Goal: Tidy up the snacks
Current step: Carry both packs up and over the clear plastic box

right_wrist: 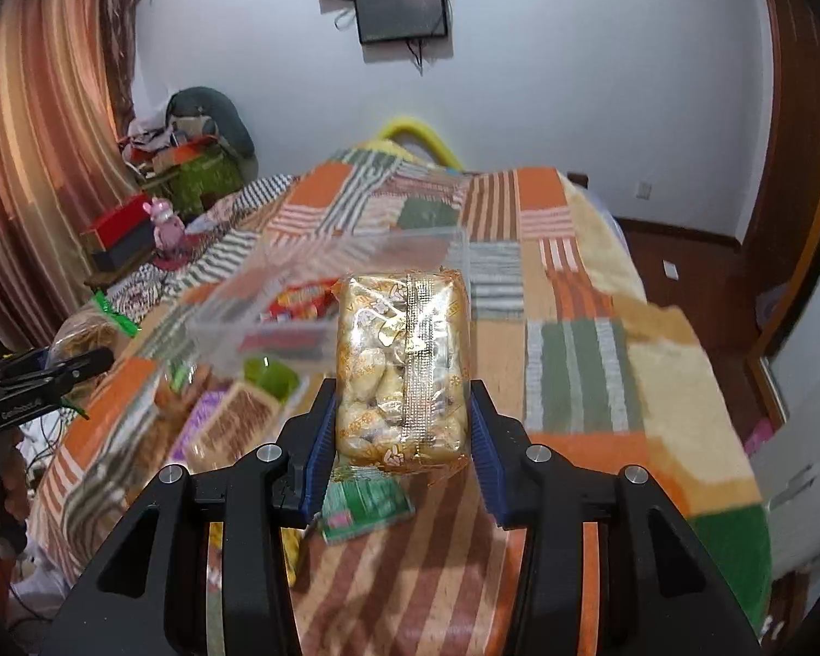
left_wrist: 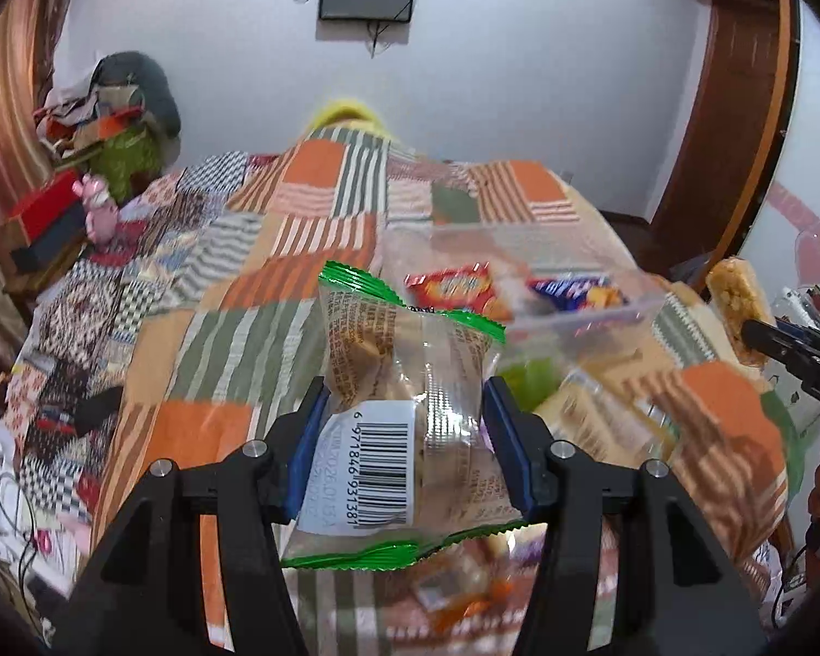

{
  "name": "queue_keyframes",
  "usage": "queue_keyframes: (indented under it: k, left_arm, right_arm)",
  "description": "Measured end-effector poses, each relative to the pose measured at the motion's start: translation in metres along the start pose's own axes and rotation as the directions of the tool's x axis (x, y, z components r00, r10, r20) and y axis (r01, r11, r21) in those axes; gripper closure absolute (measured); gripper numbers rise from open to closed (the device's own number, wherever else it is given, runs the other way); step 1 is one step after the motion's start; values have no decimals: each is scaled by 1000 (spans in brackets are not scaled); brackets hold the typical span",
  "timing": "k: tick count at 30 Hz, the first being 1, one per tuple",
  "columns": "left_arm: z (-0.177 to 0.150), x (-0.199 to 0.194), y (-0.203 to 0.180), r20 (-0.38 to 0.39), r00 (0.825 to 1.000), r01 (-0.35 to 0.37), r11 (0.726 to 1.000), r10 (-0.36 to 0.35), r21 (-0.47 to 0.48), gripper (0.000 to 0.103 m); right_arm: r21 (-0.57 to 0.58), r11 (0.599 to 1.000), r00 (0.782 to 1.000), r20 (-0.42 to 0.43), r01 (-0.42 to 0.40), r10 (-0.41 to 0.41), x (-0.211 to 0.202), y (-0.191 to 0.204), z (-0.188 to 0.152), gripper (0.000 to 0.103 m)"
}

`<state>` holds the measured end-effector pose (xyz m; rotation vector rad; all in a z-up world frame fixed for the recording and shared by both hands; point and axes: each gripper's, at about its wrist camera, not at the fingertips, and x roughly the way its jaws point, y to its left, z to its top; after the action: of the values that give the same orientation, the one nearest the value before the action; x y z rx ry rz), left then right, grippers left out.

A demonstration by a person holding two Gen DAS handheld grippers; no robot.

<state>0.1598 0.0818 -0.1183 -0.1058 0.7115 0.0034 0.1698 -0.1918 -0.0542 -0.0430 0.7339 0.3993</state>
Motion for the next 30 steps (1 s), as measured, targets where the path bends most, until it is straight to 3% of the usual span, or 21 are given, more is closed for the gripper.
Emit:
queue_keyframes:
  k: [9,15,30]
  left_arm:
    - [46,30,-20,35,999,40,999,-40,16,48]
    - [63,64,-31,17,999,41,998,-41,39,48]
    - [77,147,-39,-120,990,82,996,-78,34,47]
  right_arm:
    - [-37,999,998,56,-16,18,23,10,34,62]
    - [-50,998,998,47,-37,40,54,19,52,62]
    - [-117,991,991,-123,-63,49,138,38,56,62]
